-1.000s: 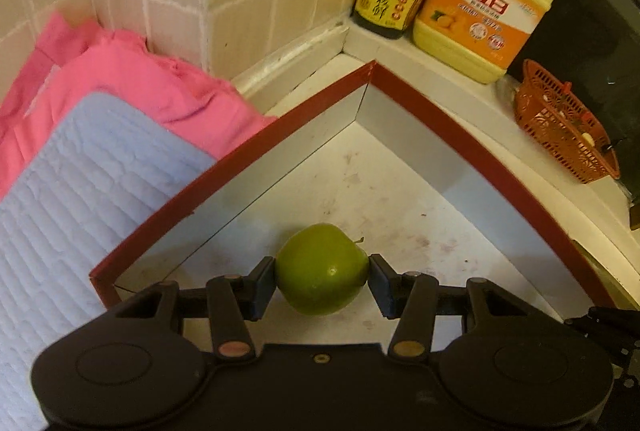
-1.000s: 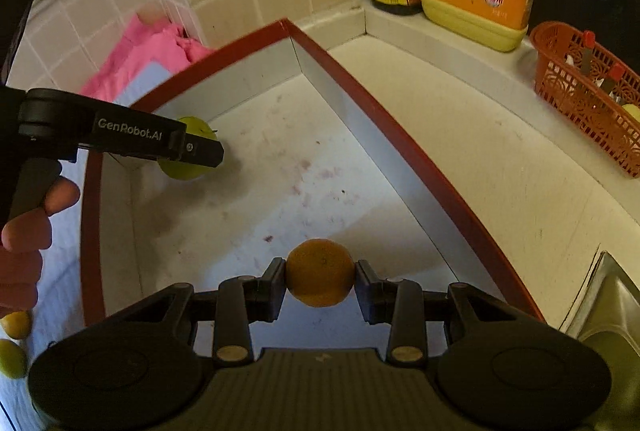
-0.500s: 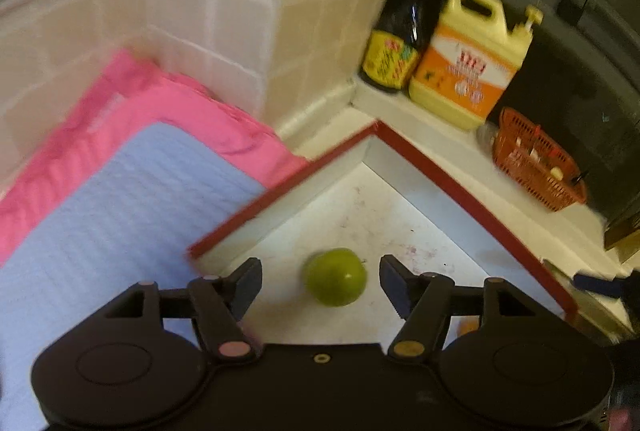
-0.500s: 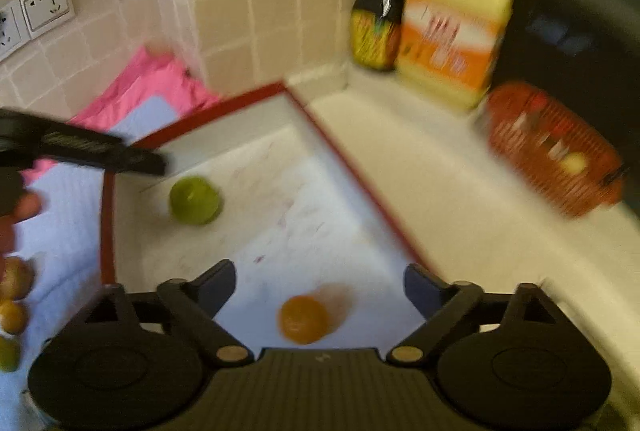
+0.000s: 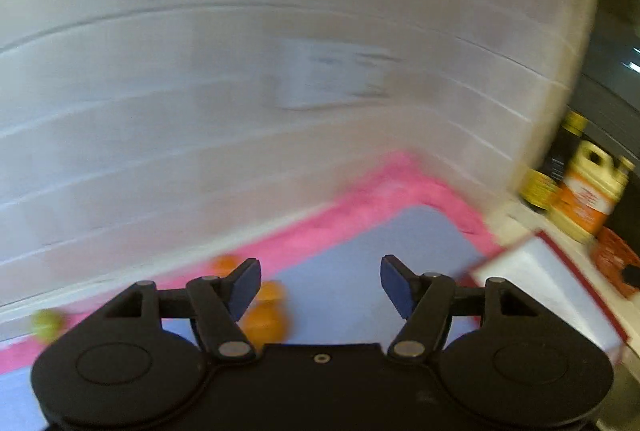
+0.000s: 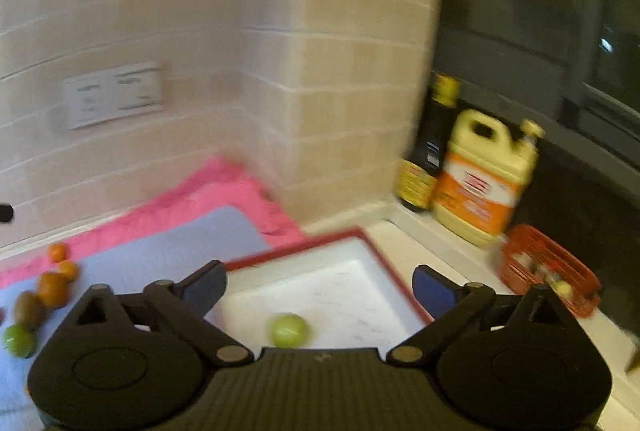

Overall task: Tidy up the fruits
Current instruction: 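Grasp a mandarin with the left tool while the right tool grasps a yellow-green citrus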

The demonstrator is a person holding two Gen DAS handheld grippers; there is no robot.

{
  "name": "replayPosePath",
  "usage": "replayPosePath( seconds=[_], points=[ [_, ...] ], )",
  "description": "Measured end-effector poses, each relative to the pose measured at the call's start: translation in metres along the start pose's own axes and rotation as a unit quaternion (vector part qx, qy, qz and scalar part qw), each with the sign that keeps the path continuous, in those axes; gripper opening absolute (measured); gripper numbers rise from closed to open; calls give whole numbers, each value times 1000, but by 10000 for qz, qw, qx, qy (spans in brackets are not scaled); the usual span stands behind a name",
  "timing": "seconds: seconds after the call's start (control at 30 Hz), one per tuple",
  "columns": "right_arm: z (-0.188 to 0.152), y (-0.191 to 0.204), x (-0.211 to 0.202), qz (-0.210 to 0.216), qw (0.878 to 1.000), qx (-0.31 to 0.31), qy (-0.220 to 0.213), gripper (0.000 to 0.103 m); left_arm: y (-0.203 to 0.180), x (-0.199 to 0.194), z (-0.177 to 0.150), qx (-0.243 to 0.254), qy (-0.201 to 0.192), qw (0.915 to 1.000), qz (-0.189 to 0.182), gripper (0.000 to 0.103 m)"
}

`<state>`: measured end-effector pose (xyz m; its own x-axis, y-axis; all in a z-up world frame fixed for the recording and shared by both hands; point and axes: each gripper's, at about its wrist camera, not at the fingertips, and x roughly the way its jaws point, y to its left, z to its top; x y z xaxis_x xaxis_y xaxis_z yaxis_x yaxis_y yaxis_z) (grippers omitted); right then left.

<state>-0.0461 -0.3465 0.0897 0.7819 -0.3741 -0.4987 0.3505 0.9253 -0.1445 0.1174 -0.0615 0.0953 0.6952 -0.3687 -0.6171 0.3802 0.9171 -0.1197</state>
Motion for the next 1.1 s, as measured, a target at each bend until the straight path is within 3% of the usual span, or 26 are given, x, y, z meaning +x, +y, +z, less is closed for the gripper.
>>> replayPosePath(
  seconds=[0.13,0.3,0.53,0.6,0.67,0.73,0.83,0.9,1.03,1.1],
  points=[
    [19,68,-17,196,9957,-774,-472,103,58,-30,-15,-300,-104,9979,569,79],
    [10,124,17,1033,9911,-714,440,103,109,-38,-47,-656,69,9942,844,79],
    [-45,183,47,1389,9789,-963,1152,101,163,-14,-94,-1032,708,9881,894,79],
    [-69,200,53,1226,9752,-1186,1410,96,169,-3,-107,-1053,903,9877,723,79],
    [-85,210,55,1326,9696,-1282,1611,90,169,10,-114,-1029,1048,9878,510,79],
    [-95,211,55,1488,9671,-1111,1736,90,164,28,-117,-878,1143,9889,355,79],
    [-109,216,56,1638,9603,-870,2083,90,160,56,-117,-765,1249,9887,325,79],
    [-113,216,55,1494,9621,-816,2129,90,158,71,-117,-707,1271,9888,349,79],
    [-119,214,55,1651,9568,-604,2314,90,157,90,-119,-717,1351,9879,271,78],
    [-122,217,59,1710,9544,-551,2386,85,156,95,-121,-673,1360,9880,278,74]
  ],
)
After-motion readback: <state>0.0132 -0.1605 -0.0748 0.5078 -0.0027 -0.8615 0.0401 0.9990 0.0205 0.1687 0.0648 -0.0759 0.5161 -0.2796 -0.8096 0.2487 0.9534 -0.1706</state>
